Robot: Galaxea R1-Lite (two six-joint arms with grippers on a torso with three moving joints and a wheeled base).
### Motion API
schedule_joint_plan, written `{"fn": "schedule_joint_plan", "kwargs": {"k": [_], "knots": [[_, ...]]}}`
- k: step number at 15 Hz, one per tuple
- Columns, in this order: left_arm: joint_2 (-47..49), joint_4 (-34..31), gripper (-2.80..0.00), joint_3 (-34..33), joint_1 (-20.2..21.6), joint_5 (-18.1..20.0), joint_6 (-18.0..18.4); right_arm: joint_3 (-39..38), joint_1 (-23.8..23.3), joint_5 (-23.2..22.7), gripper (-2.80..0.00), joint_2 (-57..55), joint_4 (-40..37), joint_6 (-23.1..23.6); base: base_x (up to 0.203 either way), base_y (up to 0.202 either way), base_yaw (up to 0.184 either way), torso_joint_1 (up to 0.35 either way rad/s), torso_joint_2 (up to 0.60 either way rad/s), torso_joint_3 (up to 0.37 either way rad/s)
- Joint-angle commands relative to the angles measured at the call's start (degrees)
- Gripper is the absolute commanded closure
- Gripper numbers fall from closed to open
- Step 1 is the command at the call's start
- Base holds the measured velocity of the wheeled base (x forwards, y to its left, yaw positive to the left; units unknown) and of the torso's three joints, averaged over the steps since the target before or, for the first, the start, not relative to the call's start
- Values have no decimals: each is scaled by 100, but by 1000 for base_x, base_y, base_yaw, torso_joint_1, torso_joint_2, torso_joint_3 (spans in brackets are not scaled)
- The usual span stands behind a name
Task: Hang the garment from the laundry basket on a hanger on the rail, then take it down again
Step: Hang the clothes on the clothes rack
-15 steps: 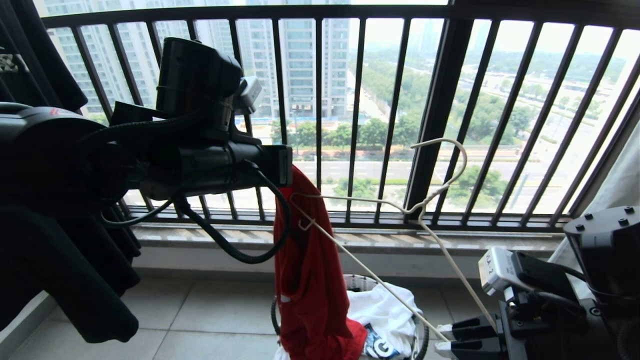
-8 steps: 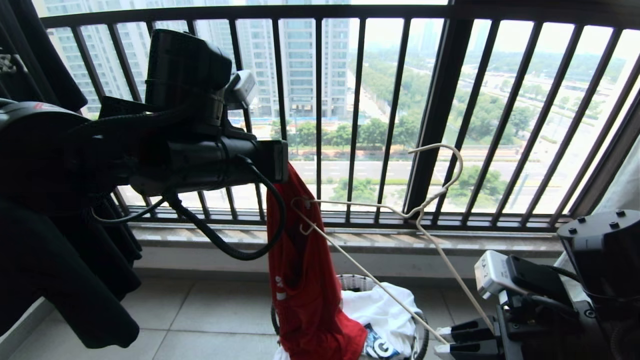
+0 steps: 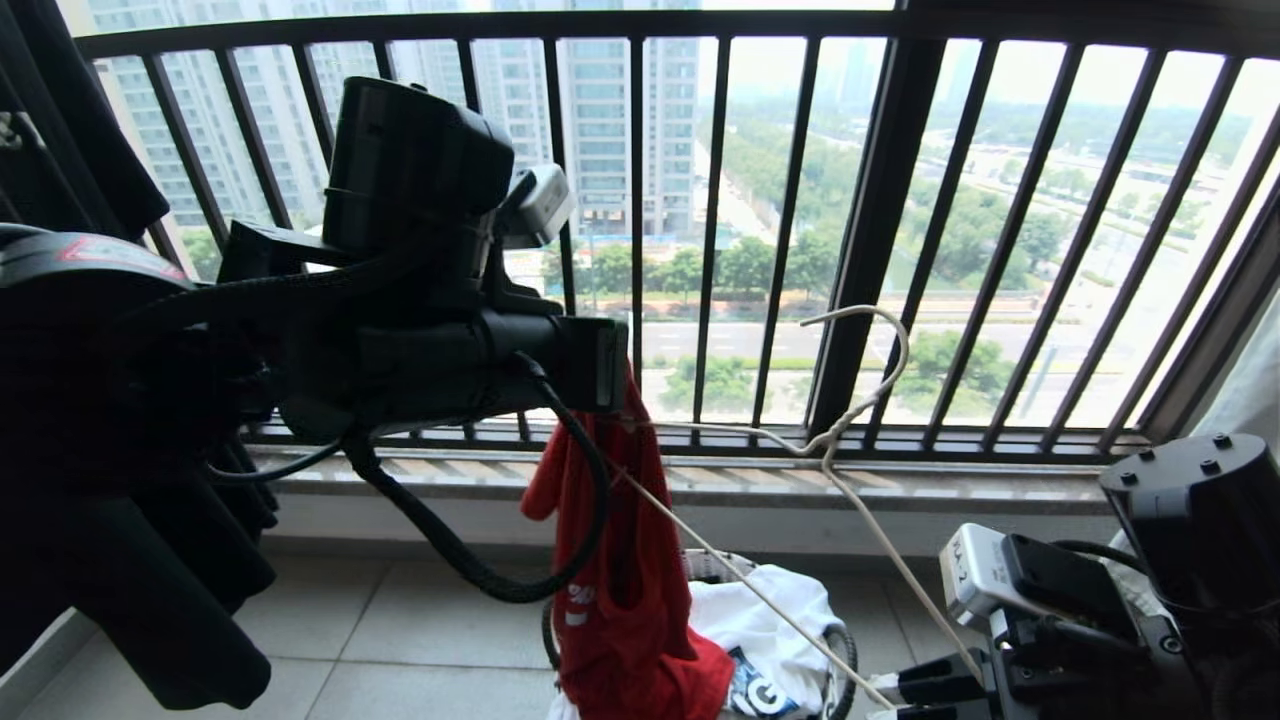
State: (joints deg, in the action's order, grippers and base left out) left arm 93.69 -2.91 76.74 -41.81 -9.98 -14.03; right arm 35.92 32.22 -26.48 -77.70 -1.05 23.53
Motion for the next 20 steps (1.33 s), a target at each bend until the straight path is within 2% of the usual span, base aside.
{"fn": "schedule_joint_plan", "kwargs": {"k": [1,6,11,15,17,18,20], "knots": [[238,27,0,7,-2,-261,14,-81,251,-15,0,44,-4,20,0,0,0,0,0,0],[34,12,0,-12,-116,-230,-13,-77,346,29,0,0,17,-6,0,0,0,0,0,0],[-122,5,0,-214,-753,-206,-144,-85,352,2,0,-26,26,-6,0,0,0,0,0,0],[-25,-5,0,-238,-1029,-206,-324,-41,364,-31,0,-113,52,-50,0,0,0,0,0,0],[-91,-16,0,-213,-972,-283,-310,-27,200,16,0,-43,66,-42,0,0,0,0,0,0],[-168,-29,0,-173,-810,-291,-297,-11,21,4,0,61,69,-35,0,0,0,0,0,0],[-243,-43,0,-130,-725,-254,-281,12,17,-59,0,82,70,-36,0,0,0,0,0,0]]}}
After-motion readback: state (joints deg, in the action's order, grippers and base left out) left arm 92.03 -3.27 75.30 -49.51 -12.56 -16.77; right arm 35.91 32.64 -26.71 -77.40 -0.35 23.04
